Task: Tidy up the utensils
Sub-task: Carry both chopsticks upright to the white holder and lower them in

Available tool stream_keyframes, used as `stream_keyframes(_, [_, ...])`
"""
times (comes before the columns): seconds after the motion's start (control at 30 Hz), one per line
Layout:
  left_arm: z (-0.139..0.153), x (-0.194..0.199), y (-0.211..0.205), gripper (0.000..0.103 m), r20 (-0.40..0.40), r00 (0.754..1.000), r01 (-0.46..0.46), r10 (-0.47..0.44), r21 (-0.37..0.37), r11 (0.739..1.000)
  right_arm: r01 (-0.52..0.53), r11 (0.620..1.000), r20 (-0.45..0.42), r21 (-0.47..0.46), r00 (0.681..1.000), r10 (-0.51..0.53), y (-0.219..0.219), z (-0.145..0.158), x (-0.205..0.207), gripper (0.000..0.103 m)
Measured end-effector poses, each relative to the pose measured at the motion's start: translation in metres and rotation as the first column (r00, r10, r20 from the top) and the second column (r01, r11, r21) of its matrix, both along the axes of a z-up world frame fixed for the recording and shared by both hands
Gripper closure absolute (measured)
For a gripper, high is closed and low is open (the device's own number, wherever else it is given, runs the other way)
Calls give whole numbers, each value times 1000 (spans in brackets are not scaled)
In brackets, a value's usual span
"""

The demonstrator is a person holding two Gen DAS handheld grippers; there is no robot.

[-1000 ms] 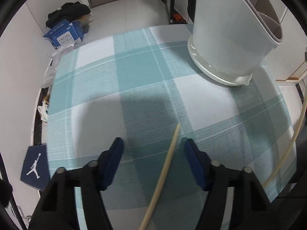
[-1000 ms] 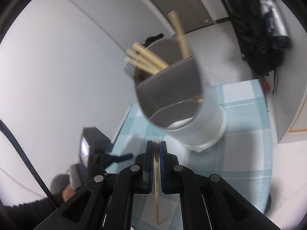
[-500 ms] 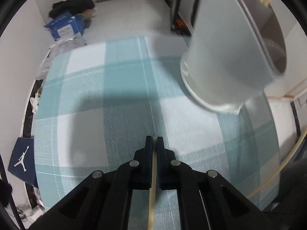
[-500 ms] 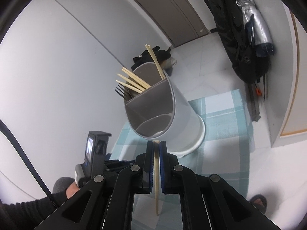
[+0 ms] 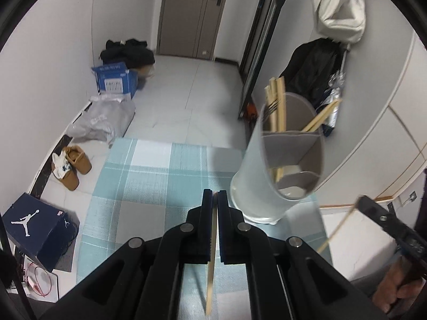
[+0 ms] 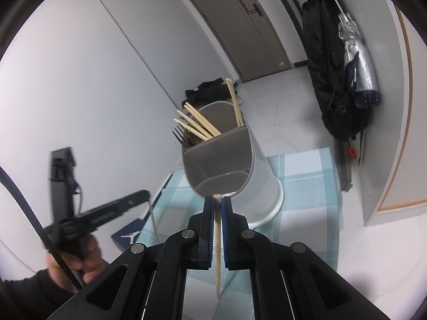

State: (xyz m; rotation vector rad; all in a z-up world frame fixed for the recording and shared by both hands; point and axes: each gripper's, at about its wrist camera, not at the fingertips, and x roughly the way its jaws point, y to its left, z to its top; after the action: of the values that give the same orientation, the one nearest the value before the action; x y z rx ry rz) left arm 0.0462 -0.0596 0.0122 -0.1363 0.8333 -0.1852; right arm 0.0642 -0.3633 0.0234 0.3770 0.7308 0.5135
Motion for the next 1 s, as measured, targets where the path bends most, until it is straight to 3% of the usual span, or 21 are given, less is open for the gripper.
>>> stream_keyframes(0.37, [12,6,-4,103,46,997,54,-54,14,998,19,994,68,-112,998,-11,22,10,-14,98])
stream_keyframes(1.0, [63,-9,-20,103,139,980,140,-140,8,990,95,990,156,-107,985,-78,4,47,-27,99])
